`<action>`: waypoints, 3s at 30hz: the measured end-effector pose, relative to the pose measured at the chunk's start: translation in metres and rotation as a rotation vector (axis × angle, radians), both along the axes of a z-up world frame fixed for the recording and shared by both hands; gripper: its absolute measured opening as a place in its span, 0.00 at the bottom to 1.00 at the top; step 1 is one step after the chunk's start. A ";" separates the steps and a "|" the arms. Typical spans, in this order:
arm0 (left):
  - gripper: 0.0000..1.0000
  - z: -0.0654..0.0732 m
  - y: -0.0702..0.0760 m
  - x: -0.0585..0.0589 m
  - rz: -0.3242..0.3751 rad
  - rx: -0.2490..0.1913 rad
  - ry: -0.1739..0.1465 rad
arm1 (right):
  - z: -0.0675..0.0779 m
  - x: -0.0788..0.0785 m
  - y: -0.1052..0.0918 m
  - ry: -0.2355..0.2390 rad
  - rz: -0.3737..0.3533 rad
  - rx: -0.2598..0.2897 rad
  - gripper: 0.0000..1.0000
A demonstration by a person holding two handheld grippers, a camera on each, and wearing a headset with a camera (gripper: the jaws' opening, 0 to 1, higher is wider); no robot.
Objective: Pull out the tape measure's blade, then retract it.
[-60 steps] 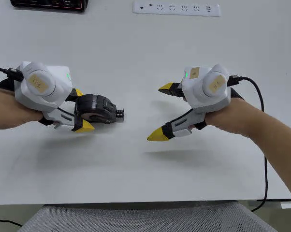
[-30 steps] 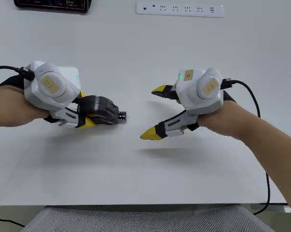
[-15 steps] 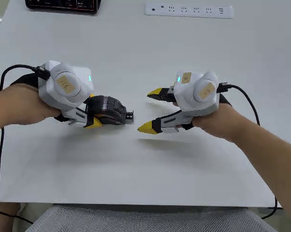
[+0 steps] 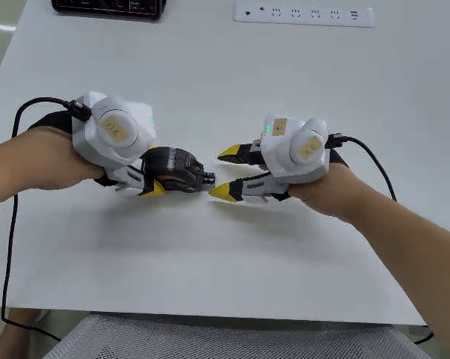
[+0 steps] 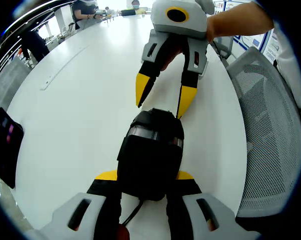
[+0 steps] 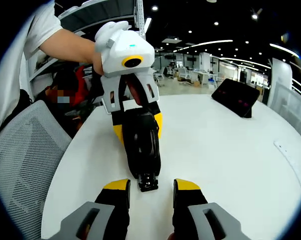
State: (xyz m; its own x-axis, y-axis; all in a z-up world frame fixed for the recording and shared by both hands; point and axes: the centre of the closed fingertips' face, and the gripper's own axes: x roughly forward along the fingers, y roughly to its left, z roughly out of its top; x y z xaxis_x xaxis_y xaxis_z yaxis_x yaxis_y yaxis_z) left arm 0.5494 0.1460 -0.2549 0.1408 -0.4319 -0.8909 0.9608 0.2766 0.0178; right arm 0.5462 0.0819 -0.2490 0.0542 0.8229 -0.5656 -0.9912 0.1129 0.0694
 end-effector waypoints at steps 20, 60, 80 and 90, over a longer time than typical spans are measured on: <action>0.30 -0.001 -0.002 0.001 -0.001 -0.001 0.006 | -0.010 -0.001 0.007 -0.016 0.044 0.008 0.15; 0.29 -0.002 0.000 0.000 -0.029 0.007 0.011 | -0.015 -0.005 0.005 -0.059 0.107 -0.012 0.10; 0.29 -0.002 0.000 0.001 -0.031 0.007 0.010 | -0.015 -0.005 -0.026 -0.065 0.092 -0.039 0.10; 0.29 -0.001 0.000 0.000 -0.033 0.013 0.011 | -0.015 -0.006 -0.041 -0.071 0.083 -0.056 0.10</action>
